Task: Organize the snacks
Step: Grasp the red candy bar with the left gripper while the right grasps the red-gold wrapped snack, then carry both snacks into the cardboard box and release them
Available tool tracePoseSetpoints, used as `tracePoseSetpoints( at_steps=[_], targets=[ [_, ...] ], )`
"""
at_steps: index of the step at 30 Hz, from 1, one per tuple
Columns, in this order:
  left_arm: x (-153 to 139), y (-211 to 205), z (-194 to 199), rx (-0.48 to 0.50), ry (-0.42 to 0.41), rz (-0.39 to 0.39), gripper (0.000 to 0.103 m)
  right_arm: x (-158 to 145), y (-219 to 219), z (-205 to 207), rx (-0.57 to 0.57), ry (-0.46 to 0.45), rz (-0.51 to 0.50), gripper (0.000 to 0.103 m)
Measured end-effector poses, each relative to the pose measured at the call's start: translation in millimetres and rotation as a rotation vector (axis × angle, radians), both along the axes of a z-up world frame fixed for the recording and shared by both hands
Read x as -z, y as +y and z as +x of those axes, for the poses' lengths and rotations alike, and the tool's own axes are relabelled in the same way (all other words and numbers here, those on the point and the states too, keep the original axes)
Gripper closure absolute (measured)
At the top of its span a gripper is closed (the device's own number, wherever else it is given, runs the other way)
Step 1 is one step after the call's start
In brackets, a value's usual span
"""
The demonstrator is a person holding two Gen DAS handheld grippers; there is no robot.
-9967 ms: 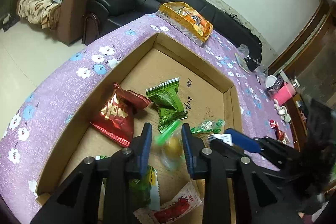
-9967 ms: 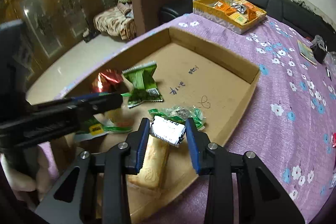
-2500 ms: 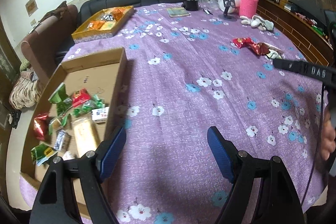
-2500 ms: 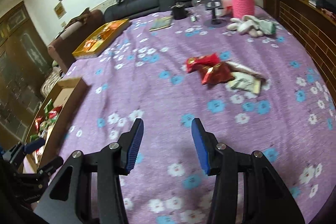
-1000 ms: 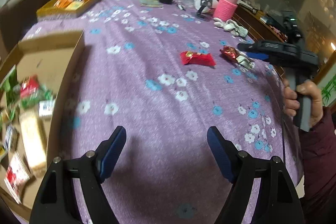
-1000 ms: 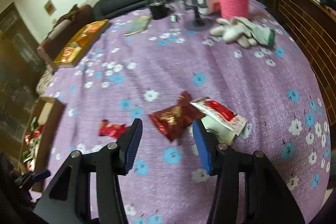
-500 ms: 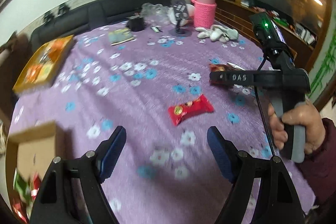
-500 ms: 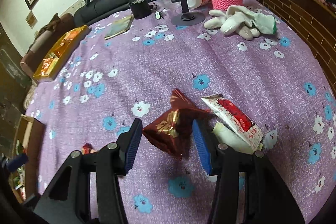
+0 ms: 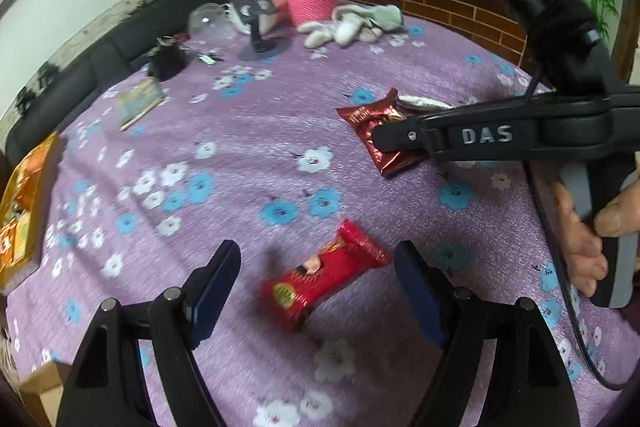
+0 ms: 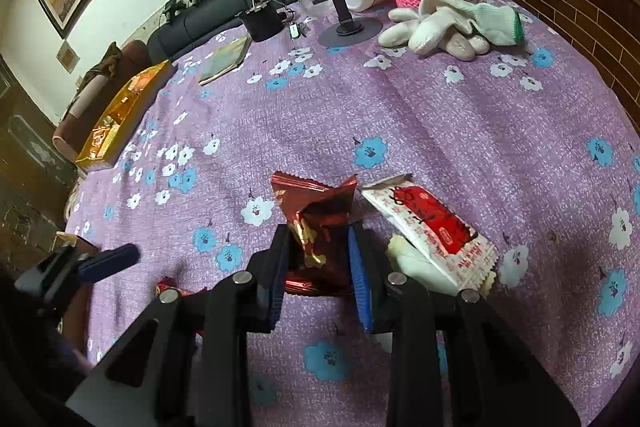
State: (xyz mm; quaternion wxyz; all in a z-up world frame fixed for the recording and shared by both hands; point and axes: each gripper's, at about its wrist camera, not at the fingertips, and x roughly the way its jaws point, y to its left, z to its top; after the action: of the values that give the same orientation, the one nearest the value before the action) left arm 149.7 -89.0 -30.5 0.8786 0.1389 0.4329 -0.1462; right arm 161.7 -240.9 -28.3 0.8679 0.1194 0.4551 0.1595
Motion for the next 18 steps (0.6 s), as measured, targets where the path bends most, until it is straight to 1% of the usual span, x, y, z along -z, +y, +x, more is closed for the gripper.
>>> tracePoseSetpoints(
  at_steps=[2,4,5,6,7,8,9,10,13,14,18],
  targets=[
    [4,-2,6,0.010,0.010,0.013,0.024,-2,-1,-2,-0.004,-0.003,0.011,0.073],
    [8,-1,11,0.015,0.038,0.020,0.025,-5,-1,-4,-0.012,-0.012,0.025,0.073],
    [10,0,12,0.021,0.064,0.004,0.031,-7,0,-5,-0.018,-0.018,0.028,0.073],
    [9,2,12,0.026,0.078,-0.025,0.045,-8,0,-6,-0.021,-0.024,0.028,0.073],
    [8,3,12,0.037,0.099,-0.055,0.052,-8,1,-7,-0.023,-0.029,0.026,0.073],
    [7,2,11,0.033,0.095,-0.047,0.056,-9,2,-8,-0.026,-0.033,0.026,0.073],
    [7,1,9,0.029,0.089,-0.033,0.058,-10,2,-9,-0.027,-0.036,0.024,0.073],
    [7,1,7,0.027,0.087,-0.034,0.060,-10,3,-9,-0.027,-0.039,0.022,0.073],
    [7,4,3,0.002,0.076,-0.035,0.064,-9,4,-9,-0.029,-0.042,0.019,0.073],
    [7,5,2,-0.008,0.078,-0.041,0.072,-9,4,-9,-0.029,-0.043,0.018,0.073],
    [1,16,-7,-0.041,0.076,-0.106,0.076,-9,7,-10,-0.035,-0.056,0.009,0.073]
  ],
)
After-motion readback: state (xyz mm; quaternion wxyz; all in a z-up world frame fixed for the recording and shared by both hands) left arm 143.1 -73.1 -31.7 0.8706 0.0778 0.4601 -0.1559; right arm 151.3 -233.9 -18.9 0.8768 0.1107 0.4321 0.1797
